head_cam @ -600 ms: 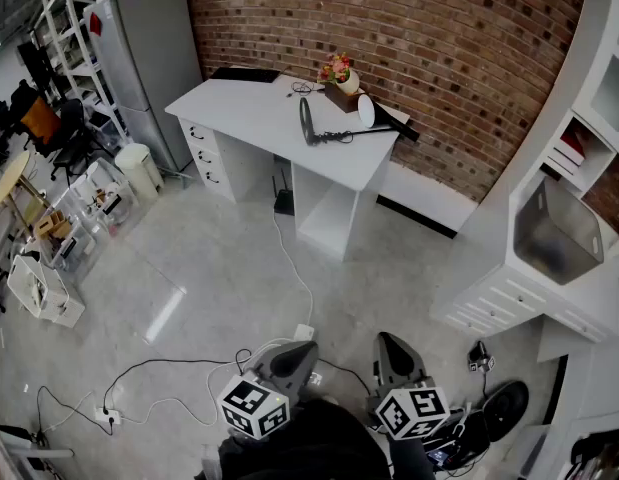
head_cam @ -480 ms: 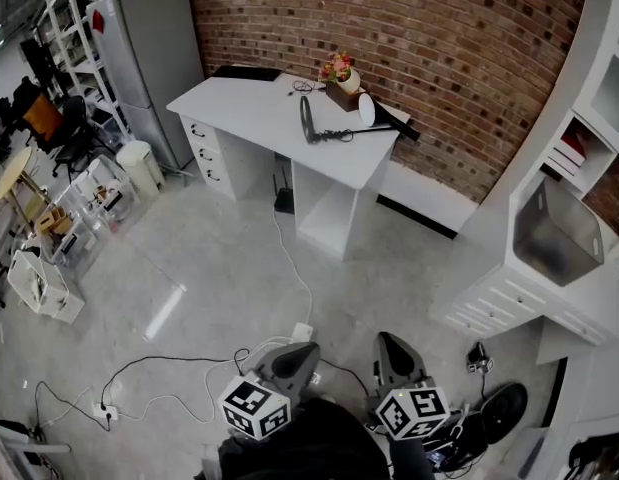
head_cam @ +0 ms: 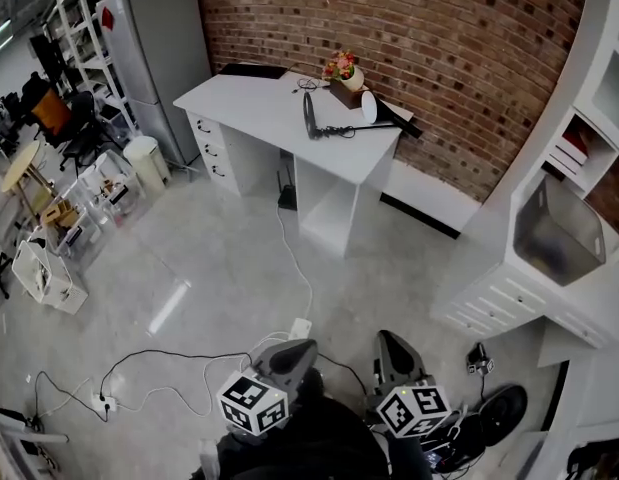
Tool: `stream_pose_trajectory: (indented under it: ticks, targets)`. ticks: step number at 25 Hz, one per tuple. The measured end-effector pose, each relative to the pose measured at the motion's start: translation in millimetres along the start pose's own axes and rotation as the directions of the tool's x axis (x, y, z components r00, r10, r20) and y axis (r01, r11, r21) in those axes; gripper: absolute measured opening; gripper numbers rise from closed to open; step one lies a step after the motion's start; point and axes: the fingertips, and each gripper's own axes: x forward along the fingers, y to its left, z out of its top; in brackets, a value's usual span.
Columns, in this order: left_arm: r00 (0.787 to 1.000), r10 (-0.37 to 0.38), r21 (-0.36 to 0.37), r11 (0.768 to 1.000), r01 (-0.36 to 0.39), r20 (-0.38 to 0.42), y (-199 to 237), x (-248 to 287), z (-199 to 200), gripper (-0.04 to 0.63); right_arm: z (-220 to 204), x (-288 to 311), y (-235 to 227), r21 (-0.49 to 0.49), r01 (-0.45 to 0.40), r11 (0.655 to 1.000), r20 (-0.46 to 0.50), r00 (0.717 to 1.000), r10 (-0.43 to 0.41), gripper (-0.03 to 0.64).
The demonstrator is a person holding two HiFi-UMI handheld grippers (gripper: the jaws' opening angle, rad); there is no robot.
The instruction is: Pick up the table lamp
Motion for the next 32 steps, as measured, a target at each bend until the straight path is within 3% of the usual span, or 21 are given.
stream_pose_trajectory:
  ticks: [6,14,32]
  targets:
    - [1.000,-0.016,0.016,1.000,0.017,-0.021,-4.2,8.3,0.4,0.008,-5.9,-4.3,-6.8,0.032,0.011,0.999,-0.008,1.000,-0.011,0.014]
    - [1.000,-0.001,-0.032,0.999,0.000,-0.015,15.4,18.7,3.2,0.008,-8.6,17.9,-6.1,0.027,-0.002,1.000,-0.037,0.999,0.003,0.014]
    - [1.000,0.006,-0.038,0.999,-0.005,0.017,85.1,83.5,65.6,0.008,42.4,123.9,-24.0,0.020,-0.031,0.999,-0.029,0.999,0.031,0.014]
